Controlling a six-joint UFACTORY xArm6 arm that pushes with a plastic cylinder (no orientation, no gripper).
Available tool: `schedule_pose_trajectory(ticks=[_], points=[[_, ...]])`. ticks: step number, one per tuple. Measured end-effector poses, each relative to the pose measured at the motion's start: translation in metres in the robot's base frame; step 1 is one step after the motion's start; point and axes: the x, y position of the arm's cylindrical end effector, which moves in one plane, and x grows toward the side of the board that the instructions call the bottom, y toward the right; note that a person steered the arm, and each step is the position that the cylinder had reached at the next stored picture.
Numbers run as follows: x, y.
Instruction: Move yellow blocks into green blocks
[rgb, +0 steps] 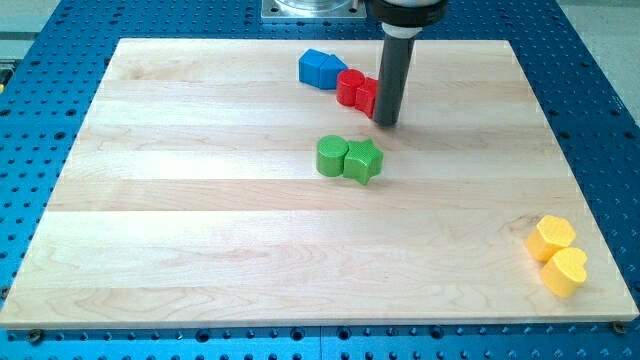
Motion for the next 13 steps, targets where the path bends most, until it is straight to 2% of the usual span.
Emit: schedule_pose_trajectory(ticks=[1,2,4,5,6,7,8,9,10,13], points=[[0.012,0.01],[0.035,0.058],[0.081,0.118],[0.125,0.209],[0.197,0.24],[0.251,0.228],[0.262,0.172],[0.232,0.153],[0.201,0.153],[0.193,0.153]])
